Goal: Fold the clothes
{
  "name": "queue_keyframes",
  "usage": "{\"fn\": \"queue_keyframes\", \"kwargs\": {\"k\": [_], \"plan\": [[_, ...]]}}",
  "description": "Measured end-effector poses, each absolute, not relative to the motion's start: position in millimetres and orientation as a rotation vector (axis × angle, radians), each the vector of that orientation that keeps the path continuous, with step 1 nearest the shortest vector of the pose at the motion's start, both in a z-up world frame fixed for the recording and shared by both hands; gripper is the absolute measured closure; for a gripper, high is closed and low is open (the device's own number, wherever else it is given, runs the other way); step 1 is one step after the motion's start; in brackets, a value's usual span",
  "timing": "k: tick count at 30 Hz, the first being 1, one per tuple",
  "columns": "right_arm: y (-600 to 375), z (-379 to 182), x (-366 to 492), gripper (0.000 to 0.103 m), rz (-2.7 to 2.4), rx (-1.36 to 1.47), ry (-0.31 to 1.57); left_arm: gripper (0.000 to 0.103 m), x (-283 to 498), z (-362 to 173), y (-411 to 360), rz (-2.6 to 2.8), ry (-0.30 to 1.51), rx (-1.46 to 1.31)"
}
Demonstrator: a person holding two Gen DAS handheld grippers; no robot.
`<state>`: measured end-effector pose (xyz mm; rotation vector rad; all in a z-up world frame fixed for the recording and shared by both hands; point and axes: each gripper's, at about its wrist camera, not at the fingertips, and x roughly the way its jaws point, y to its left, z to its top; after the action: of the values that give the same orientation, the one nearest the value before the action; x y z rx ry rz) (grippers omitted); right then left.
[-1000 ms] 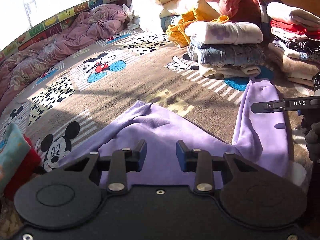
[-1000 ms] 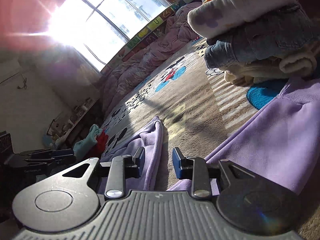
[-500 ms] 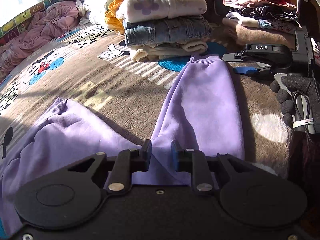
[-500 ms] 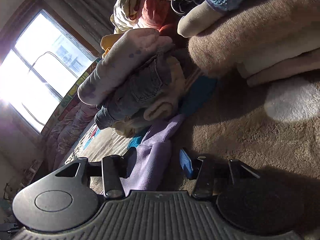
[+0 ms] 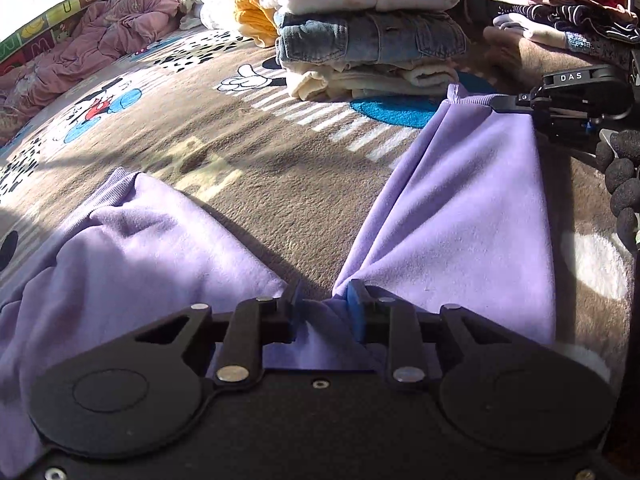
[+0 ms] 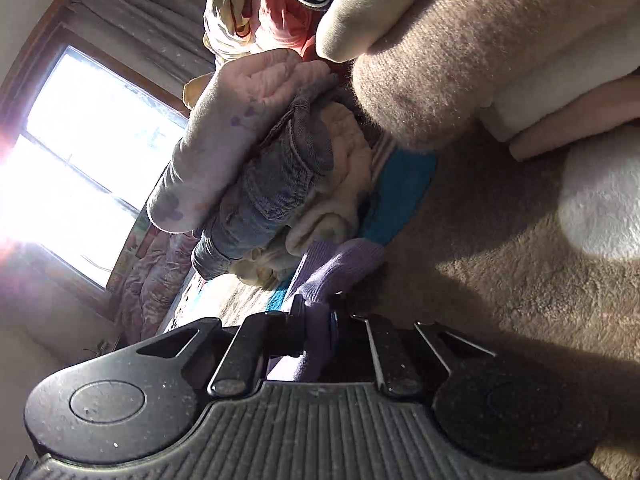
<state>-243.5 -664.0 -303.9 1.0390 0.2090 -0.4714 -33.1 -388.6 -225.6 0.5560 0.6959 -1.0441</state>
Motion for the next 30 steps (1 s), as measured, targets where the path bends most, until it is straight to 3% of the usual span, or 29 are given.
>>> {"fn": "queue_keyframes", "kwargs": {"k": [5, 7, 9, 15, 19, 25, 30], "plan": [[-673.4, -310.6, -241.8, 0.078, -0.487, 1.063, 0.207, 0.076, -27.0, -206.0, -379.6, -1.048, 0.681, 0.474], [-673.5, -306.8, -242.3, 0.056, -0.504, 1.028, 0.187, 0.076, -28.0, -192.6, -375.5, -1.072, 0.662, 0.451], [-669.5, -302.8, -241.0, 0.049, -0.504, 1.012, 0.175, 0.076, -34.3, -182.8, -374.1, -1.129, 0.663, 0.447], [-662.5, -302.1, -210.3, 0.048, -0.516, 0.880, 0.258, 0.076, -71.4, -228.9, -388.3, -1.149, 0.747, 0.683], [-641.9, -282.8, -213.1, 0.048, -0.602, 0.719, 0.266, 0.076, -66.2, -217.9, -379.2, -1.166, 0.745, 0.591], [-617.6, -261.9, -210.1, 0.048, -0.273, 0.634, 0.267, 0.076, -73.7, -207.0, -380.0, -1.242, 0.701, 0.531], [-591.9, -270.2, -158.2, 0.053, -0.250, 0.468, 0.508, 0.074, -91.9, -229.0, -386.9, -1.249, 0.713, 0.627]]}}
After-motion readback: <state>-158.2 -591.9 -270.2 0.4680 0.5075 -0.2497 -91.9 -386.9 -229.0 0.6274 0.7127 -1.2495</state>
